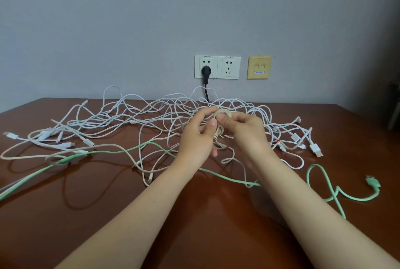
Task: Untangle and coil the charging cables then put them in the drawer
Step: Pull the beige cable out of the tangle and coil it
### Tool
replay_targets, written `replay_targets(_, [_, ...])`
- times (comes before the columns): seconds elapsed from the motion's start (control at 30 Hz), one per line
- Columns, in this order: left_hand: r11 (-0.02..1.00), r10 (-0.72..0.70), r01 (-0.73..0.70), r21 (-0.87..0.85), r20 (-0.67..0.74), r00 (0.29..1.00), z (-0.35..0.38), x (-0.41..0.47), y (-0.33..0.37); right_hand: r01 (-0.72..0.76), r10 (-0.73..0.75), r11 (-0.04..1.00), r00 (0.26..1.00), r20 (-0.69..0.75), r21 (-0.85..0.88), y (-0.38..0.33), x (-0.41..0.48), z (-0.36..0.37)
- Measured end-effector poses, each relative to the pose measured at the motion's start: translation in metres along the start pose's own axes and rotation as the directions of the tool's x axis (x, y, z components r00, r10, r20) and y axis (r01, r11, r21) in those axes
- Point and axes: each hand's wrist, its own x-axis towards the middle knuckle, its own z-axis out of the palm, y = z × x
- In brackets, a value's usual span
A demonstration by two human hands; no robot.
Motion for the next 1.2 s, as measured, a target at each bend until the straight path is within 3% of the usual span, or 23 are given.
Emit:
replay_targets(0.2, [0.999, 0.027, -0.027, -0.041, -0.011, 1.0, 0.007, -0.004, 0.004, 0.059, -0.072, 0.993, 0.99, -0.121, -0.104, 0.001, 0.001, -0.003])
replay_targets(0.43, [0.983, -0.052, 0.033, -0.18, -0.102, 0.993, 0.004, -0.001, 0.007, -0.004, -0.022, 0.99, 0.984, 0.18, 0.139, -0.007, -0.01, 0.001])
replay_targets(0.77, [0.994, 0.109, -0.109, 0.014, 0.006, 0.994, 0.003, 0.001, 0.012, -0.016, 0.016, 0.985, 1.0, 0.0, 0.172, -0.007, -0.008, 0.001])
replay_targets(0.9, [1.0, 0.019, -0.018, -0.009, 0.107, 0.994, 0.004, 0.003, 0.012, -0.018, 0.026, 0.984, 0.999, -0.046, 0.175, -0.003, -0.008, -0.001])
replay_targets(1.0, [0.994, -0.027, 0.042, -0.1, 0.147, 0.989, -0.003, 0.004, 0.017, -0.023, 0.023, 0.987, 1.0, 0.0, 0.157, -0.004, -0.007, -0.001])
replay_targets(1.2, [0.946, -0.224, 0.231, -0.226, 0.055, 0.973, -0.011, 0.009, 0.015, -0.008, 0.003, 0.988, 1.0, 0.03, 0.155, -0.006, -0.005, -0.001])
